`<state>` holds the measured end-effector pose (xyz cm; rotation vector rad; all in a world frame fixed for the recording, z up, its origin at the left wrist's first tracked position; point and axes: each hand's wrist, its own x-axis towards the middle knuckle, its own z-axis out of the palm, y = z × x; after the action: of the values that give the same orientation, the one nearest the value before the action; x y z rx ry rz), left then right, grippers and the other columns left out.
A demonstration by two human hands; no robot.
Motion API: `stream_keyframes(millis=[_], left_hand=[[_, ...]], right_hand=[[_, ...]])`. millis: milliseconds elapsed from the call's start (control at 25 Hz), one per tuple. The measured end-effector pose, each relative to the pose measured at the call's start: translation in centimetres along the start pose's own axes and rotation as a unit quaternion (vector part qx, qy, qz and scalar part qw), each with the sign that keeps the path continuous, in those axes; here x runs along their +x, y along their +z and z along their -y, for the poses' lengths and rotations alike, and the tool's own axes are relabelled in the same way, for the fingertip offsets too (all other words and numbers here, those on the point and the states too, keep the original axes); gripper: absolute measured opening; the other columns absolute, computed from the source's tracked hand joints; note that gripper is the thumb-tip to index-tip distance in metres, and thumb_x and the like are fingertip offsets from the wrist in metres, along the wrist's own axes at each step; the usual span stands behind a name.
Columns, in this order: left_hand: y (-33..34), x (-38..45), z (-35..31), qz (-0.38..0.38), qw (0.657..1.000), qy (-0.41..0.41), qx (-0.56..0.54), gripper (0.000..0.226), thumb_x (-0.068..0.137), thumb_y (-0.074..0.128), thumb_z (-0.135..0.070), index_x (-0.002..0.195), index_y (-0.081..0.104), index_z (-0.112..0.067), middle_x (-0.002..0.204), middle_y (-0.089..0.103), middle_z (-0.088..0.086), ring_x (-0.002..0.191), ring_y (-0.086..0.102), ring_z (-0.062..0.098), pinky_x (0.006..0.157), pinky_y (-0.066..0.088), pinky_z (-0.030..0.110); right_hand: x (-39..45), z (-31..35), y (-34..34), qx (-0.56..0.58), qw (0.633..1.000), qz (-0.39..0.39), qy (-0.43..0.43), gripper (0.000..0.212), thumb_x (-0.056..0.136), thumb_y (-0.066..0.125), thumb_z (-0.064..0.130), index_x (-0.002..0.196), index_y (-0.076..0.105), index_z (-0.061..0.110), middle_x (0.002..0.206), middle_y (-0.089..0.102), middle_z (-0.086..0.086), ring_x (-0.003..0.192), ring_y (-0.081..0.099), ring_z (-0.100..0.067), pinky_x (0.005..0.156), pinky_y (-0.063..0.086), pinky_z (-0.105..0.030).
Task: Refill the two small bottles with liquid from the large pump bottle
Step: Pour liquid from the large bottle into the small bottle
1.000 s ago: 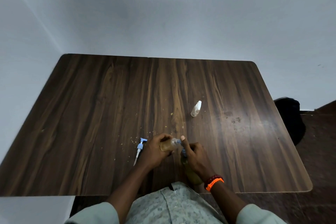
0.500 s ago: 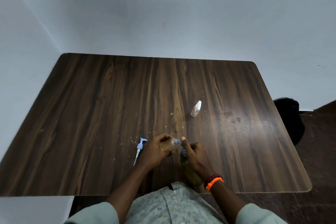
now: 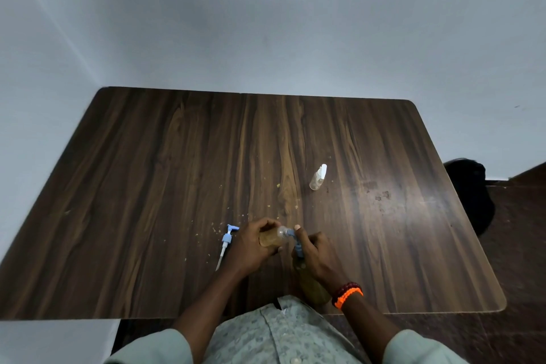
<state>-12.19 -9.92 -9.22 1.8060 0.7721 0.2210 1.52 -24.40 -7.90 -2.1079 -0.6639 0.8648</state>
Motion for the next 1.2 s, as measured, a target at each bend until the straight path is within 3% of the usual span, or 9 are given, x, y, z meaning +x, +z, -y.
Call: stream_keyframes(millis=[120,280,440,520,720,800,880,1040,1200], left_hand=[[0.2,-0.2,0.4,0.006,1.0,-0.011,0.013,0.043,0.074,0.086,-0.016,0.109,0.073,-0.037,0.107,0.077,-0.016,0.104,0.073,0.004,0.09,0.065,0.043],[0.1,-0.2,0.0,-0.005,1.0,-0.007,-0.011,0.038,0.078,0.087,-0.013,0.106,0.074,-0.035,0.106,0.077,-0.014,0.103,0.073,0.003,0.088,0.065,0.039],[0.1,-0.2,-0.2,-0.002,1.0,0.003,0.0,0.041,0.078,0.087,-0.014,0.103,0.072,-0.043,0.106,0.077,-0.015,0.103,0.072,0.001,0.088,0.065,0.033],[0.3,-0.2,0.2,0.002,1.0,0.0,0.011,0.043,0.077,0.087,-0.015,0.107,0.072,-0.042,0.108,0.077,-0.016,0.104,0.072,0.002,0.09,0.065,0.036],[0.4,-0.2,-0.1,-0.004,1.0,0.001,-0.015,0.04,0.078,0.088,-0.012,0.105,0.073,-0.038,0.106,0.077,-0.017,0.103,0.071,-0.001,0.086,0.066,0.031],[0.3,-0.2,-0.3,-0.007,1.0,0.006,-0.021,0.038,0.078,0.088,-0.012,0.106,0.074,-0.034,0.106,0.077,-0.013,0.103,0.071,0.0,0.085,0.066,0.031],[0.3,-0.3,-0.2,-0.007,1.0,0.0,-0.029,0.037,0.078,0.088,-0.012,0.106,0.074,-0.033,0.106,0.077,-0.012,0.103,0.072,0.002,0.085,0.066,0.035],[0.3,-0.4,0.2,0.01,1.0,-0.012,-0.019,0.041,0.076,0.088,-0.015,0.107,0.074,-0.037,0.108,0.078,-0.014,0.105,0.074,0.008,0.088,0.066,0.045],[0.3,-0.3,0.1,0.008,1.0,-0.011,-0.028,0.038,0.079,0.087,-0.015,0.107,0.074,-0.037,0.108,0.077,-0.014,0.104,0.073,0.005,0.087,0.067,0.043]], right_hand=[[0.0,-0.5,0.1,-0.029,1.0,0.001,-0.006,0.086,0.088,0.038,0.076,0.067,0.072,-0.001,0.063,0.074,-0.016,0.056,0.07,-0.03,0.064,0.059,-0.052],[0.4,-0.6,0.2,-0.018,0.999,-0.007,0.025,0.092,0.086,0.037,0.088,0.069,0.073,0.006,0.064,0.075,-0.009,0.059,0.073,-0.021,0.07,0.063,-0.046],[-0.1,0.5,-0.2,-0.002,1.0,-0.003,0.001,0.074,0.098,0.048,0.063,0.063,0.074,0.003,0.06,0.075,-0.01,0.055,0.073,-0.023,0.068,0.063,-0.047],[-0.1,0.4,-0.2,-0.018,1.0,-0.016,-0.003,0.067,0.092,0.05,0.06,0.063,0.075,0.005,0.059,0.075,-0.008,0.054,0.073,-0.021,0.067,0.063,-0.048],[0.7,-0.8,0.1,-0.022,0.999,-0.025,0.043,0.09,0.083,0.037,0.091,0.072,0.074,0.01,0.068,0.075,-0.009,0.065,0.074,-0.023,0.073,0.063,-0.048],[0.6,-0.6,0.0,-0.012,0.999,-0.019,0.036,0.093,0.082,0.036,0.092,0.071,0.075,0.009,0.065,0.075,-0.01,0.061,0.074,-0.021,0.072,0.064,-0.043],[-0.1,0.2,-0.3,-0.004,1.0,-0.008,0.023,0.087,0.089,0.041,0.081,0.065,0.075,0.005,0.06,0.075,-0.009,0.055,0.073,-0.016,0.069,0.063,-0.039],[-0.6,0.2,-0.2,-0.009,1.0,-0.025,-0.004,0.06,0.102,0.055,0.045,0.062,0.075,0.004,0.056,0.073,-0.007,0.047,0.067,-0.012,0.062,0.059,-0.047],[-0.2,-0.1,0.0,-0.007,0.999,-0.04,0.017,0.071,0.094,0.047,0.07,0.066,0.074,0.011,0.065,0.076,-0.006,0.065,0.073,-0.018,0.072,0.061,-0.044]])
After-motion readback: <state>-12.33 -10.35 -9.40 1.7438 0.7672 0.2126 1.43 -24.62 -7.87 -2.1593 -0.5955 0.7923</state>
